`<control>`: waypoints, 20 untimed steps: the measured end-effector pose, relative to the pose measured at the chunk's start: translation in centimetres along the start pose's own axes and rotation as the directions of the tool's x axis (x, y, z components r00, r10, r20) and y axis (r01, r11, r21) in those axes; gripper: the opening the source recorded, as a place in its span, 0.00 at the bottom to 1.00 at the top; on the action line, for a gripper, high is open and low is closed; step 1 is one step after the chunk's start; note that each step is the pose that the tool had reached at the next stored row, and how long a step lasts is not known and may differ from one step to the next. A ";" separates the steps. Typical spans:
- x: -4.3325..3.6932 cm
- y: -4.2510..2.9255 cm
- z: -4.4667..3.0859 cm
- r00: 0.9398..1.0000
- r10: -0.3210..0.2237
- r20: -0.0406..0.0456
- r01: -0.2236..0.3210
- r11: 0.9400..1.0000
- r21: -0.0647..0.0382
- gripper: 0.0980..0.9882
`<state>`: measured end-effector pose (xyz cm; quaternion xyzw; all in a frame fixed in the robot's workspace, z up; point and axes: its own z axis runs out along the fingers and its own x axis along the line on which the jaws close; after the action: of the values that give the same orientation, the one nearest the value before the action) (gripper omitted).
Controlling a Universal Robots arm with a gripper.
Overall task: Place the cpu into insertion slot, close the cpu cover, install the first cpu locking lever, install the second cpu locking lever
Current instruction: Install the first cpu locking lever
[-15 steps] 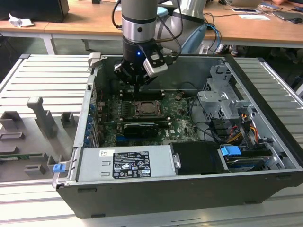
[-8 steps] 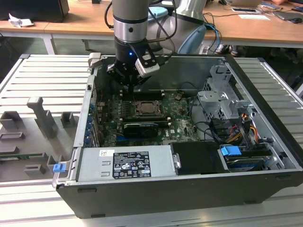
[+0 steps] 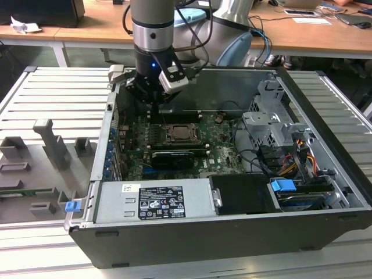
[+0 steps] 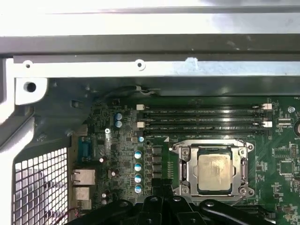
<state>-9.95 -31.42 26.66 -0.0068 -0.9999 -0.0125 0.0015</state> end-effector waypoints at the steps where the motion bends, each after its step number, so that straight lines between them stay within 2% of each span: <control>1: 0.07 0.23 0.11 1.000 0.000 0.000 0.000 1.000 0.000 0.01; 8: 0.25 1.39 0.71 1.000 -0.006 0.000 0.006 1.000 0.000 0.01; 16: 0.19 2.64 0.96 1.000 -0.022 -0.001 0.022 1.000 0.000 0.01; 19: -0.56 2.84 1.10 1.000 -0.023 0.000 0.023 1.000 0.000 0.01; 20: -1.20 2.90 1.17 1.000 -0.023 0.000 0.023 1.000 0.000 0.01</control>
<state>-8.71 -28.50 25.57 0.0046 -0.9999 -0.0126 0.0016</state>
